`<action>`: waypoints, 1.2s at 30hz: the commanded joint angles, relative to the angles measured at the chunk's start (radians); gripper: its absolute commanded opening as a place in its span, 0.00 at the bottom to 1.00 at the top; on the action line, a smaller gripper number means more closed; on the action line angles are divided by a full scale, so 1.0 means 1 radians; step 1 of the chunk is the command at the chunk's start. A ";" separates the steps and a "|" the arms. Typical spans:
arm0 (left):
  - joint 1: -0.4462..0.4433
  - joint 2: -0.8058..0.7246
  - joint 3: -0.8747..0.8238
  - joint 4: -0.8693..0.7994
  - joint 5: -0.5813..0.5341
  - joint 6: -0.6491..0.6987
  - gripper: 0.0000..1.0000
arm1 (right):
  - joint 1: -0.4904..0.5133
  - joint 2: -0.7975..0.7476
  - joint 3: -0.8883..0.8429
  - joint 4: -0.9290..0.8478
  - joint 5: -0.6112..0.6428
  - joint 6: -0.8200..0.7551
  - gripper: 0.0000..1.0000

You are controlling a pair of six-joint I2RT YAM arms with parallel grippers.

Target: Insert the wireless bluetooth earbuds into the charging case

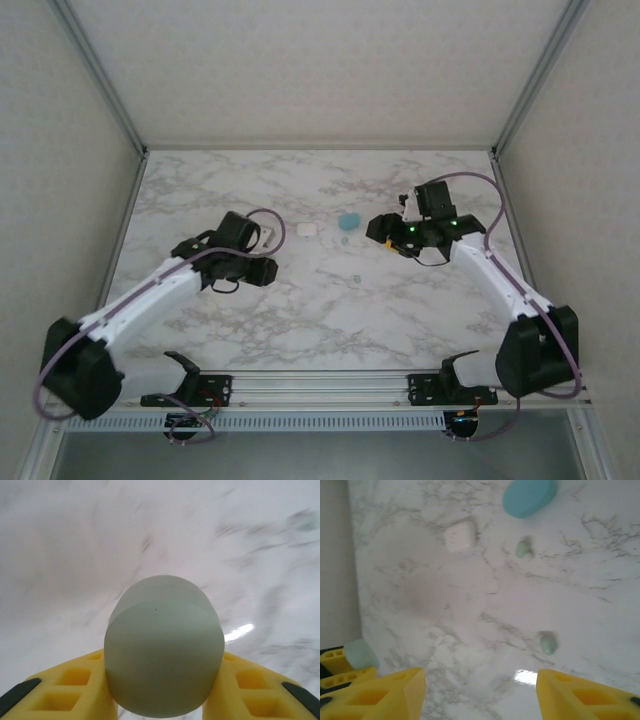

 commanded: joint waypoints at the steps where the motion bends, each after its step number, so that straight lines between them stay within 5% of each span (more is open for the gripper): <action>1: -0.014 -0.092 -0.007 0.135 0.188 0.213 0.26 | 0.005 -0.087 -0.029 0.072 -0.089 0.065 0.60; 9: -0.070 -0.135 0.021 0.158 0.314 0.599 0.22 | 0.063 -0.161 -0.012 0.118 -0.269 0.132 0.58; 20: -0.118 -0.004 0.171 0.068 0.310 0.638 0.23 | 0.262 -0.064 0.109 0.087 -0.299 0.087 0.54; 36: -0.120 0.005 0.190 0.042 0.312 0.650 0.23 | 0.330 0.054 0.168 0.129 -0.352 0.084 0.55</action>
